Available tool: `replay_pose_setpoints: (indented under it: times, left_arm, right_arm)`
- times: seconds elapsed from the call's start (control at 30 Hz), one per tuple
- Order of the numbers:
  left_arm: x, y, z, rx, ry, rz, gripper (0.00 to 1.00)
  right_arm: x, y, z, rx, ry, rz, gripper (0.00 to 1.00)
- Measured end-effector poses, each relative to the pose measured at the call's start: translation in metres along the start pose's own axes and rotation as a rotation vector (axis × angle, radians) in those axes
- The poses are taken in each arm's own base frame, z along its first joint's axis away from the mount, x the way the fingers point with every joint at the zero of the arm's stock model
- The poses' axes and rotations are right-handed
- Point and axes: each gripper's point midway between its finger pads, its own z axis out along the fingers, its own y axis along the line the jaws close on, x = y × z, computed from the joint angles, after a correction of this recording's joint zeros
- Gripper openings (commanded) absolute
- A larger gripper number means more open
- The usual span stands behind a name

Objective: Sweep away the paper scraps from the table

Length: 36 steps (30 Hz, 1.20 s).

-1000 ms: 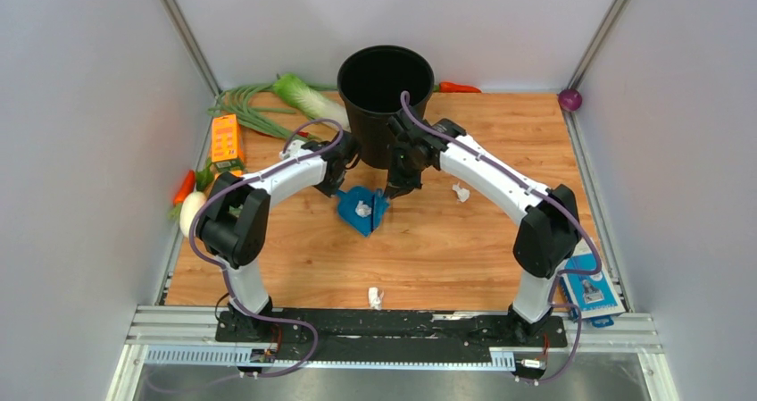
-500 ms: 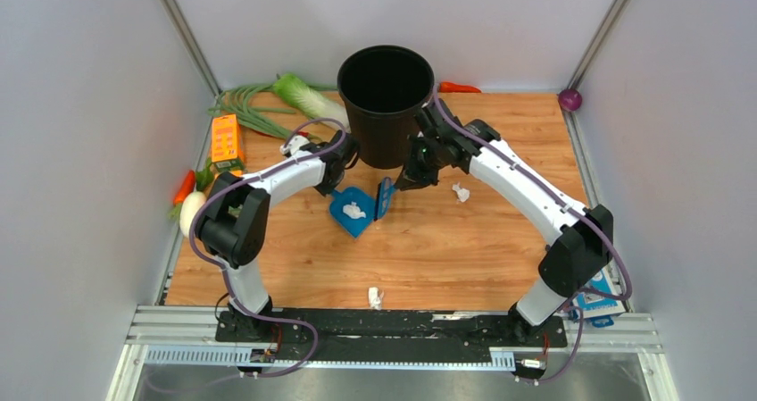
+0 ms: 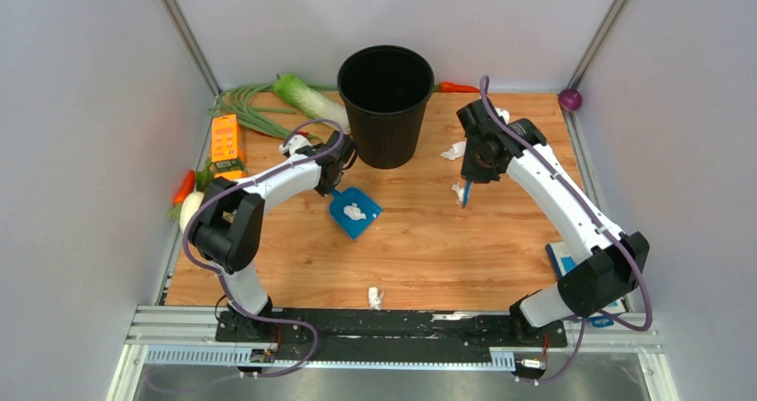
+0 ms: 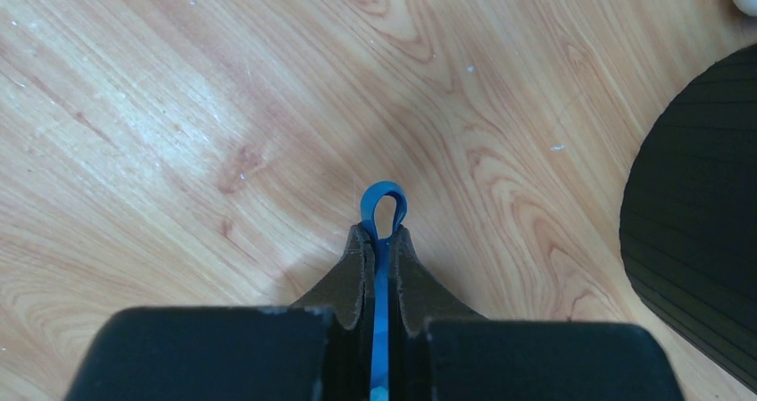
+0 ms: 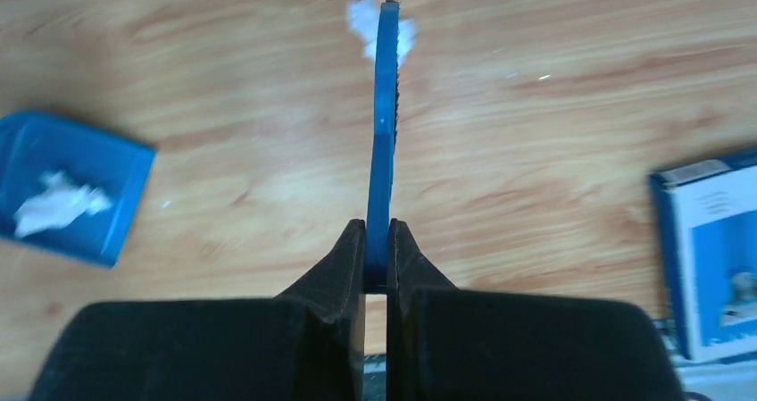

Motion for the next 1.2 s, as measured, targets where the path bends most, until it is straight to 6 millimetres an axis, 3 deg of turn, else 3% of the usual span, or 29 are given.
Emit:
replay_pose_setpoints:
  times: [0.2, 0.33, 0.47, 0.7, 1.03, 1.2]
  left_arm:
    - [0.011, -0.009, 0.005, -0.002, 0.048, -0.012, 0.00]
    - [0.012, -0.020, 0.005, 0.010, 0.064, -0.028, 0.00]
    - [0.011, -0.024, 0.003, 0.018, 0.065, -0.032, 0.00]
    - [0.016, -0.019, 0.011, -0.014, 0.068, -0.019, 0.00]
    - [0.012, -0.024, 0.012, -0.017, 0.051, -0.021, 0.00]
    - [0.014, -0.024, 0.017, -0.032, 0.052, -0.014, 0.00]
  right_arm:
    - [-0.020, -0.045, 0.029, 0.223, -0.029, -0.063, 0.00]
    - [-0.019, -0.056, 0.054, 0.327, 0.012, -0.137, 0.00]
    - [-0.016, -0.056, 0.073, 0.339, 0.051, -0.181, 0.00]
    - [-0.011, -0.025, 0.094, 0.182, 0.110, -0.214, 0.00]
    - [-0.010, 0.017, 0.090, -0.039, 0.135, -0.233, 0.00]
    - [0.001, 0.044, 0.084, -0.154, 0.175, -0.190, 0.00]
